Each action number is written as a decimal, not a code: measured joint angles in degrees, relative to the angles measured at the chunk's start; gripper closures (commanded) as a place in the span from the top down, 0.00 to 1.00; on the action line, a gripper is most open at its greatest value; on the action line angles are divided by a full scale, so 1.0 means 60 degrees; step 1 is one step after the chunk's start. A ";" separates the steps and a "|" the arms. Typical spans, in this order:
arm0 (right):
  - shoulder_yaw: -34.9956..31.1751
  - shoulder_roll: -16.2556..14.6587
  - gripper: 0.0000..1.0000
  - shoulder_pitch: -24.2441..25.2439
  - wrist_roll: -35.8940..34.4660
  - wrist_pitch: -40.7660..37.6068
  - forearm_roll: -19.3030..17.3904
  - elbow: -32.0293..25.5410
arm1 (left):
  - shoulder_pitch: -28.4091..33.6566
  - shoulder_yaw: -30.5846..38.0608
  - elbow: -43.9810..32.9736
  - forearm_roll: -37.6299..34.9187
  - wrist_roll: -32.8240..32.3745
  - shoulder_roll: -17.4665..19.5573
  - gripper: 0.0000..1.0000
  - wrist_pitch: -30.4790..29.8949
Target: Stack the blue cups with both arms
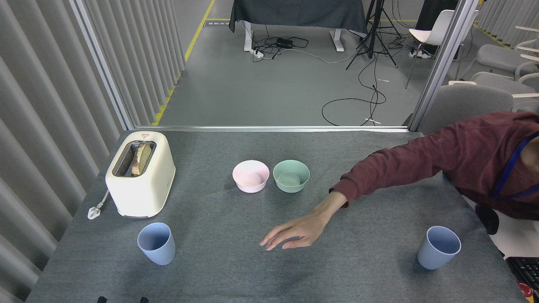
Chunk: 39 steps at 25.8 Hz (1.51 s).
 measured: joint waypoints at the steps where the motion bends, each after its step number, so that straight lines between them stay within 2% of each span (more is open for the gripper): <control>1: -0.0002 0.0000 1.00 0.0000 0.0000 0.0000 0.0000 0.0000 | 0.0000 -0.0001 0.0003 0.0000 0.0000 0.0000 1.00 0.0000; 10: -0.0007 0.0000 1.00 -0.0009 0.0038 -0.0006 0.0002 0.0001 | -0.0164 -0.0030 0.0119 0.0000 -0.0021 -0.0193 1.00 -0.0011; 14: -0.0014 0.0004 1.00 -0.0009 0.0038 -0.0006 0.0002 0.0001 | -0.0589 -0.0046 0.0338 -0.0017 -0.0078 -0.0263 1.00 0.0003; 27: -0.0066 0.0013 1.00 -0.0009 0.0041 -0.0006 0.0002 0.0046 | -0.2467 -0.0507 0.2279 -0.0390 -0.0162 -0.0173 1.00 0.0273; 39: -0.0076 0.0015 1.00 -0.0008 0.0058 -0.0006 -0.0005 0.0111 | -0.3400 -0.0542 0.3585 -0.0714 -0.0100 -0.0139 1.00 0.0455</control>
